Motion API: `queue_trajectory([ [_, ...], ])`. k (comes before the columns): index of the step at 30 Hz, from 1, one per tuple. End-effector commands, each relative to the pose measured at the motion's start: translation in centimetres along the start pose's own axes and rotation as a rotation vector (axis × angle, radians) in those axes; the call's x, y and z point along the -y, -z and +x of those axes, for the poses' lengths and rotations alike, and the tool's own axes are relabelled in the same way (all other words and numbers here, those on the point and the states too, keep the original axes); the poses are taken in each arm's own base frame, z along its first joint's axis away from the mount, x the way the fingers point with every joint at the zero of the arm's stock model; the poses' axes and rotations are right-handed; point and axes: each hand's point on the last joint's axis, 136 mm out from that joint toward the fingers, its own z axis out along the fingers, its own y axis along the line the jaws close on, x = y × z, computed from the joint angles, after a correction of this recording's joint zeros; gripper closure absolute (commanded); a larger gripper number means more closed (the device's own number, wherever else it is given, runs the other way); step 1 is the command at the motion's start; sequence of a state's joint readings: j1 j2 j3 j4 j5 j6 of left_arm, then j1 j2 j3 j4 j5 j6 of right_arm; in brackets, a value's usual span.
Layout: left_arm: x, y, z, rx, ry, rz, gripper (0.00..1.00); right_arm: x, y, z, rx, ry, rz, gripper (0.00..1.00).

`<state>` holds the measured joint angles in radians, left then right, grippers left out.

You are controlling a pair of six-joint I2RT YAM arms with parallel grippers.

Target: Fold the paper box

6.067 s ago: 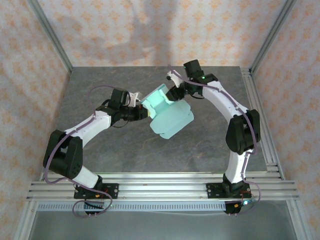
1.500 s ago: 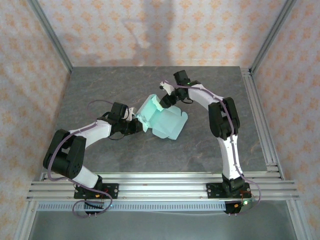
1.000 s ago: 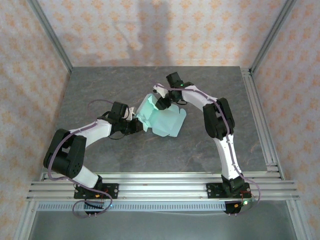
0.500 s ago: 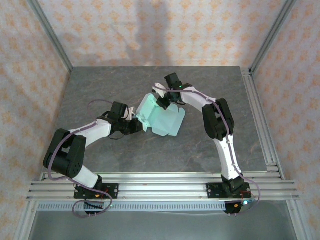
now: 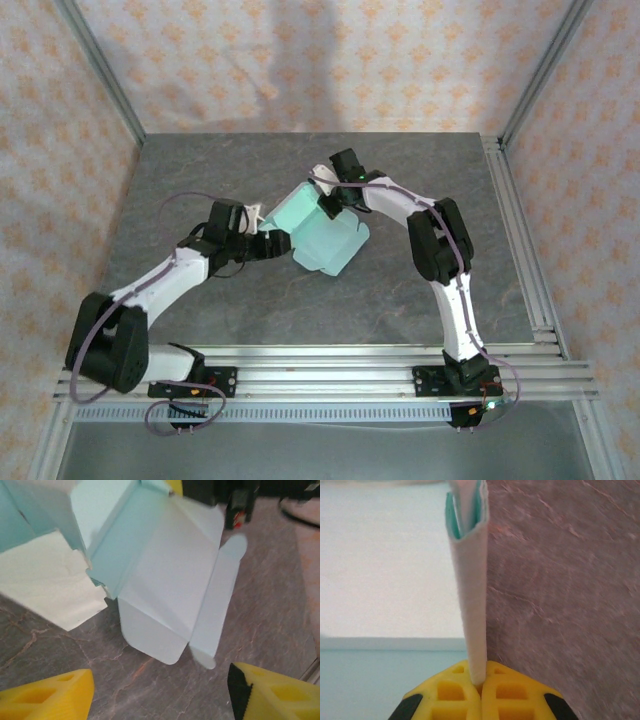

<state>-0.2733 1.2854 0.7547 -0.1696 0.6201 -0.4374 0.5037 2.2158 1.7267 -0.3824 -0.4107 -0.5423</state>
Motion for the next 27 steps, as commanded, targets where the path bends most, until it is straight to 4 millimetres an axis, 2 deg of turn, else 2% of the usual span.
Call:
queue_trajectory([
  [1, -1.0, 2.3, -1.2, 0.110, -0.012, -0.086, 0.21, 1.3, 3.3, 1.5, -0.073, -0.083, 0.099, 1.00],
  [4, -1.7, 3.9, -3.0, 0.186, -0.013, -0.151, 0.13, 1.2, 5.1, 2.5, -0.111, -0.133, 0.104, 1.00],
  [7, -2.7, 3.8, -4.3, 0.157, 0.009, -0.195, 0.11, 0.6, 7.4, 3.9, -0.221, -0.200, 0.093, 1.00],
  [13, -3.7, 0.3, -6.0, 0.071, 0.051, -0.198, 0.09, -1.7, 11.8, 7.4, -0.450, -0.275, 0.042, 1.00],
  [16, -3.5, -1.9, -6.4, 0.013, 0.064, -0.155, 0.11, -2.3, 13.0, 9.3, -0.559, -0.253, 0.032, 1.00],
  [21, -3.4, -5.5, -5.6, -0.110, 0.068, -0.095, 0.21, -2.2, 13.2, 11.7, -0.702, -0.217, 0.044, 1.00],
  [27, -2.5, -9.4, -2.3, -0.276, 0.026, -0.046, 0.23, -1.8, 11.2, 12.5, -0.766, -0.155, 0.022, 1.00],
])
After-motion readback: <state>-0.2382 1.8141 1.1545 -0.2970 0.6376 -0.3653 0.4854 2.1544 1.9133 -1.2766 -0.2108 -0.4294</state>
